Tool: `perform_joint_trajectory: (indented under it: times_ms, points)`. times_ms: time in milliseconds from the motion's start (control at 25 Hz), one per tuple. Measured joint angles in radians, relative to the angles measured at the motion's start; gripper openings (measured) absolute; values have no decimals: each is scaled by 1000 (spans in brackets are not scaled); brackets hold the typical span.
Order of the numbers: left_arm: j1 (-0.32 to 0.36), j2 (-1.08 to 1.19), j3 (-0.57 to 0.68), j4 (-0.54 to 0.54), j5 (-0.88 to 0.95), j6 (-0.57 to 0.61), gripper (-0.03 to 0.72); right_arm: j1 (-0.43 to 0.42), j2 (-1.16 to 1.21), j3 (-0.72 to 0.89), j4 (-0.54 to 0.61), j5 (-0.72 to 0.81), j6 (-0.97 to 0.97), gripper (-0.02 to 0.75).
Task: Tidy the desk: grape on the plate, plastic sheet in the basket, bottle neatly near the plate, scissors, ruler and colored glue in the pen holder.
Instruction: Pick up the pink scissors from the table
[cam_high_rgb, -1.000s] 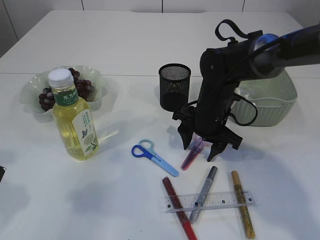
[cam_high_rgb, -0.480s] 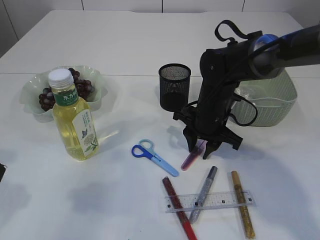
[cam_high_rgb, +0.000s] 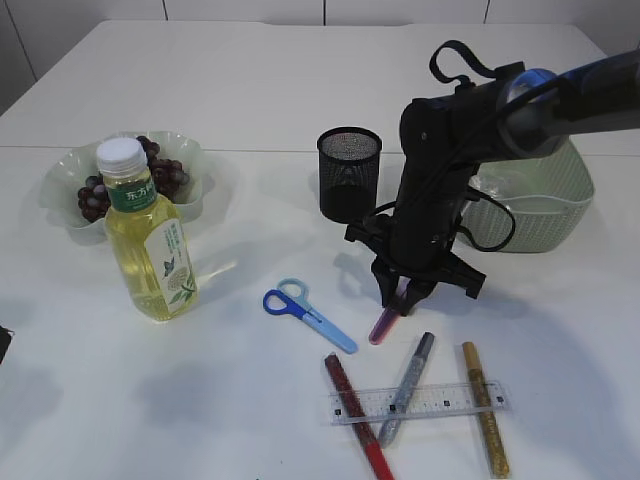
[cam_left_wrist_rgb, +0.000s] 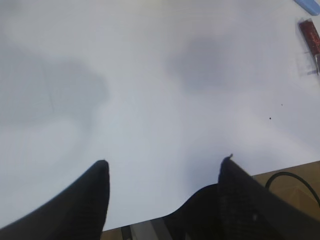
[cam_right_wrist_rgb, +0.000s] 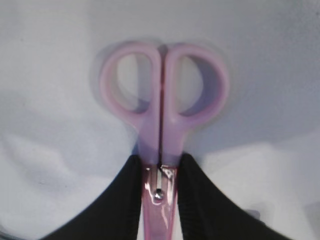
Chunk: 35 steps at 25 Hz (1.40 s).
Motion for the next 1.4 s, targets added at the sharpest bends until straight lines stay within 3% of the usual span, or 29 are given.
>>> perform_joint_trajectory:
  times_ms: [320,1040,1160,1400]
  points:
    - [0,0,0,0,-7,0,496,0,0,-21,18,4,-88,196]
    - [0,0,0,0,-8,0,496,-4,0,-269,114,157,-497,195]
    - [0,0,0,0,-8,0,496,-22,0,-293,182,172,-601,195]
    - [0,0,0,0,-10,0,496,-120,0,-300,423,178,-850,195]
